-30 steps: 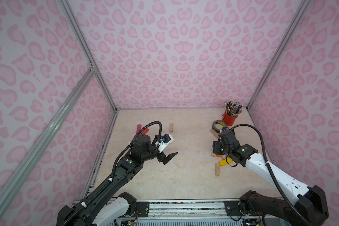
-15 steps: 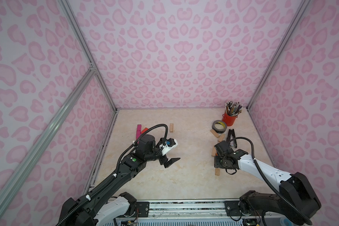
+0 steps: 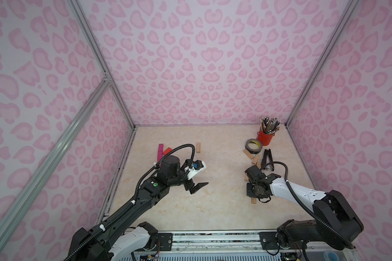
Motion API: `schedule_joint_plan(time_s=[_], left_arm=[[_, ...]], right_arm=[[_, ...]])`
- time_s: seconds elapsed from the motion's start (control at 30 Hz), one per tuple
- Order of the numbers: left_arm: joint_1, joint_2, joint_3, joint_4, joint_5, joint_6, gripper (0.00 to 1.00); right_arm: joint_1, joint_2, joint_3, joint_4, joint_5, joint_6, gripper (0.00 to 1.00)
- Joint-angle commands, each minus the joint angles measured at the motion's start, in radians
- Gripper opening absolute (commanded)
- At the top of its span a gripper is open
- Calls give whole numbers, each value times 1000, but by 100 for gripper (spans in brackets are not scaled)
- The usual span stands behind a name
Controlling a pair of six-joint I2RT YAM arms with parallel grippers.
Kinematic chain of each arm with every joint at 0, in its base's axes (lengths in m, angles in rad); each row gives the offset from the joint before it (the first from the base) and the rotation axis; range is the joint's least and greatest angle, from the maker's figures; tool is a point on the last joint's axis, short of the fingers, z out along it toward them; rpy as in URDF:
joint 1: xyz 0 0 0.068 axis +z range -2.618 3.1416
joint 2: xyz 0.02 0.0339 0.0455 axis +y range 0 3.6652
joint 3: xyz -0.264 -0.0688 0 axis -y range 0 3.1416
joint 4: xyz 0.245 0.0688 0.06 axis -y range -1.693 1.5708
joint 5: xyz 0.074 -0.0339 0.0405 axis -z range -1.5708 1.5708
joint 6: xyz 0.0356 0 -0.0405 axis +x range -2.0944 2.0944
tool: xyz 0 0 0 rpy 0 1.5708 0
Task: Assemble the letter k with building blocks
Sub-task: Pick up the building block from the center of the board, then place the building block at the center of the board.
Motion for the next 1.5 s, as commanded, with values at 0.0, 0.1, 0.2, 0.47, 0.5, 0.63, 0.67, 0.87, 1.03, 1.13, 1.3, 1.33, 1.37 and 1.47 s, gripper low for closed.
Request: schedule_joint_plan(time_s=[0.0, 0.1, 0.2, 0.47, 0.5, 0.63, 0.67, 0.87, 1.03, 1.13, 1.3, 1.33, 1.37, 1.47], left_arm=[[0, -1, 13, -2, -8, 7, 98], [0, -5, 13, -1, -11, 3, 97], [0, -13, 14, 8, -62, -11, 97], [75, -45, 11, 65, -289, -124, 97], [95, -50, 8, 71, -291, -133, 97], [167, -61, 18, 78, -282, -171, 97], [175, -64, 18, 79, -280, -173, 97], [178, -72, 21, 74, -296, -180, 97], [177, -78, 25, 68, -322, -178, 97], [177, -82, 24, 68, -327, -177, 97], [177, -76, 24, 72, -345, -197, 96], [178, -72, 26, 75, -356, -208, 96], [177, -66, 26, 86, -379, -229, 97], [186, -28, 42, 103, -548, -373, 94]], right_arm=[[3, -10, 1, -1, 3, 14, 20], [4, -33, 30, -3, 8, 5, 20], [17, -24, 103, 2, 26, -19, 18], [174, 314, 498, 20, 31, -44, 19], [188, 368, 549, 19, 25, -39, 20], [238, 572, 757, 19, 33, 21, 19], [250, 618, 811, 18, 42, 36, 19], [286, 842, 1063, 9, 1, 109, 18], [289, 977, 1218, -5, -9, 134, 19], [289, 1027, 1283, -27, -4, 144, 20], [287, 1041, 1315, -47, 0, 153, 34], [287, 1031, 1312, -47, -2, 150, 37], [287, 1019, 1311, -47, -6, 144, 39], [282, 956, 1280, -47, -8, 127, 40]])
